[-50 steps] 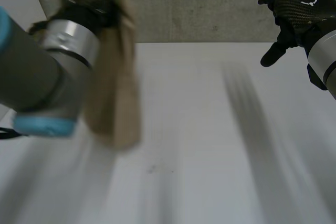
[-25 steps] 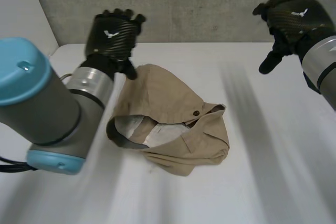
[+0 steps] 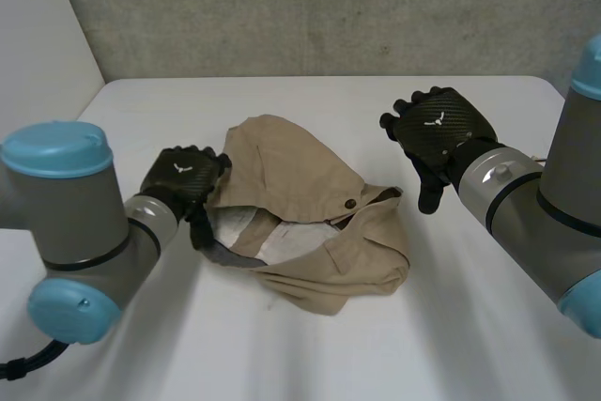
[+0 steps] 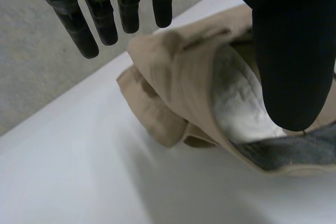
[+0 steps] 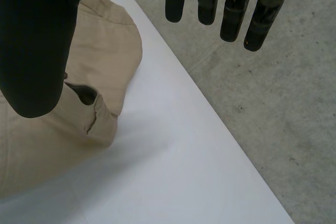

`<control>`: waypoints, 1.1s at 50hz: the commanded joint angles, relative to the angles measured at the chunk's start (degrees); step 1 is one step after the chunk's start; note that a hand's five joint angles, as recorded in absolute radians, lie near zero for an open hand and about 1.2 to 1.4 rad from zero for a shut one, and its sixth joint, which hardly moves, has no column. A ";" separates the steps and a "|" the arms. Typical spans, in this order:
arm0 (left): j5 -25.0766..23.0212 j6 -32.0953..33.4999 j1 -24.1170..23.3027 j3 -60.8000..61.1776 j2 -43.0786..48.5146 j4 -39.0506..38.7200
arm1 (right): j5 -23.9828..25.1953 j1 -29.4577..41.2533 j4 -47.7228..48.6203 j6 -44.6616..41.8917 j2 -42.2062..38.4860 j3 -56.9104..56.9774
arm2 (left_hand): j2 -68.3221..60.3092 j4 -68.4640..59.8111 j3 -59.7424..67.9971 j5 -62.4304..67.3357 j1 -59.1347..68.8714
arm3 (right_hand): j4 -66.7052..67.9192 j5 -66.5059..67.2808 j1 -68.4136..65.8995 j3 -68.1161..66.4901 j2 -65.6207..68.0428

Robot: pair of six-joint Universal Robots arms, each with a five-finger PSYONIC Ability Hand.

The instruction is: Fold the shorts.

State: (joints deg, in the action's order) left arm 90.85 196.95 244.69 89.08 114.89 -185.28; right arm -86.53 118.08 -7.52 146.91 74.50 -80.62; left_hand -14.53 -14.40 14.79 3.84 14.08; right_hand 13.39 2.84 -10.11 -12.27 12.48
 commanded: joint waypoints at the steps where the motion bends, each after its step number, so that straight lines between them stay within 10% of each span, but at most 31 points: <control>1: 0.55 -0.25 -0.62 -5.58 6.39 -0.35 | 0.14 -0.31 0.05 0.13 -0.06 0.03 | -37.61 -37.75 37.35 38.31 38.06 | -3.39 -2.84 0.11 2.27 -2.48; 3: 1.16 -0.52 -0.62 -8.12 7.36 -1.13 | 0.05 -0.22 0.05 0.13 -0.15 0.03 | -65.31 -65.44 65.05 66.00 65.75 | -3.39 -2.84 0.11 2.27 -2.48; 27: 7.67 10.38 -8.96 -29.75 -5.12 -33.21 | -0.57 -4.35 0.05 0.92 3.10 2.84 | -65.47 -65.60 65.21 66.16 65.92 | -3.39 -2.84 0.11 2.27 -2.48; 55: 1.61 10.91 -19.50 -28.17 -1.72 -34.36 | -0.74 -7.16 -0.13 1.10 8.72 5.13 | -65.47 -65.60 65.21 66.16 65.92 | -3.39 -2.84 0.11 2.27 -2.48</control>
State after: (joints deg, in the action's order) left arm 95.32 207.89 228.81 60.63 109.13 -219.59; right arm -87.25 112.83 -7.62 148.08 80.96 -75.85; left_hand -68.69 -68.65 68.38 55.27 66.36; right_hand 13.39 2.84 -10.11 -12.27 12.48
